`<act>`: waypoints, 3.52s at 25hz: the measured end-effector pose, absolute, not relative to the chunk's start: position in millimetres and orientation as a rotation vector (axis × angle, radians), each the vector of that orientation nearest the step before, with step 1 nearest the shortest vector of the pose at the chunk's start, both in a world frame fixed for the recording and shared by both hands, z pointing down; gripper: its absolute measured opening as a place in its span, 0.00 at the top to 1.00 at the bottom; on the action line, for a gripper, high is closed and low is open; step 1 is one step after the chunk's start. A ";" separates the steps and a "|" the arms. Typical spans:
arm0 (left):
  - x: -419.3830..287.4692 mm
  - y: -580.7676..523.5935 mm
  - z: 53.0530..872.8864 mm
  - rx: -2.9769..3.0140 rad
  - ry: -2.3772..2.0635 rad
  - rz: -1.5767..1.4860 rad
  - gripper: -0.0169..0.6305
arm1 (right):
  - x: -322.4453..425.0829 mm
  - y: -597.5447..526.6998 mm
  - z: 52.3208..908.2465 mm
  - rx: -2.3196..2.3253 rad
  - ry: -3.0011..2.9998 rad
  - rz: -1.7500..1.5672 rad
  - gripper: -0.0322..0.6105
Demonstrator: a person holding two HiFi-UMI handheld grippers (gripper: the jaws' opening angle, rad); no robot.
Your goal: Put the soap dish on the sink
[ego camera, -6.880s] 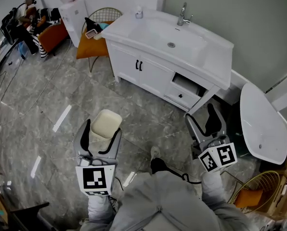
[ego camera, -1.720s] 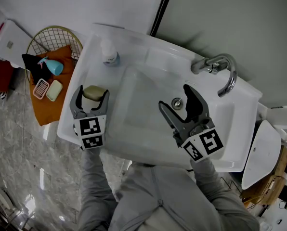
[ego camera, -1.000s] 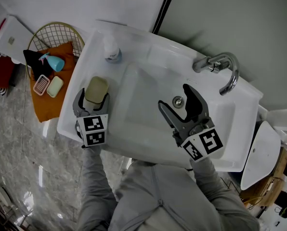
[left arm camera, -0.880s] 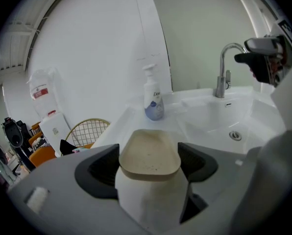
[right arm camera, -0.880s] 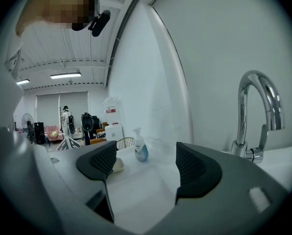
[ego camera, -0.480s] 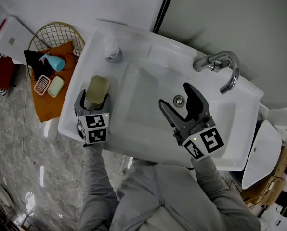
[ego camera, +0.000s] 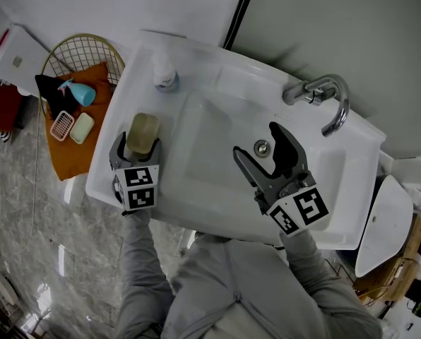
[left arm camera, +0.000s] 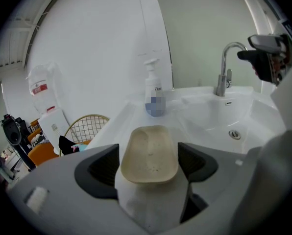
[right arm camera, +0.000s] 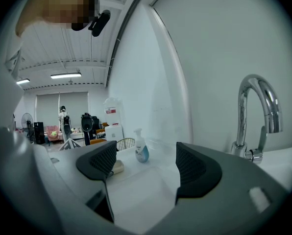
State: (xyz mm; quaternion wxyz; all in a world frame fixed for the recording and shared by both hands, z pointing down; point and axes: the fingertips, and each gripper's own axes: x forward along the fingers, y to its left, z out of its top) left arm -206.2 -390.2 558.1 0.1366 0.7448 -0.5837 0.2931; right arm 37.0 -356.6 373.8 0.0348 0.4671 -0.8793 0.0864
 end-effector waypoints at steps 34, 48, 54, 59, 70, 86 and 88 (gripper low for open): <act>-214.9 -315.6 428.8 2.318 -1.927 0.656 0.32 | 14.5 -303.5 340.1 1.393 -2.804 0.183 0.36; -222.6 -251.1 379.8 2.338 -2.060 0.560 0.32 | 13.8 -267.2 326.0 1.416 -2.833 0.144 0.36; -225.4 -230.2 372.2 2.341 -2.098 0.527 0.32 | 13.9 -253.0 326.9 1.427 -2.835 0.128 0.36; -225.2 -214.2 365.8 2.339 -2.114 0.510 0.32 | 17.1 -241.3 326.9 1.439 -2.836 0.120 0.36; -227.1 -178.9 361.2 2.312 -2.158 0.503 0.32 | 21.1 -219.8 325.0 1.453 -2.841 0.100 0.36; -231.1 -148.0 353.8 2.296 -2.200 0.472 0.32 | 22.8 -195.3 324.1 1.442 -2.825 0.059 0.36; -230.7 -146.0 353.1 2.296 -2.201 0.472 0.32 | 22.8 -193.6 324.0 1.438 -2.824 0.044 0.36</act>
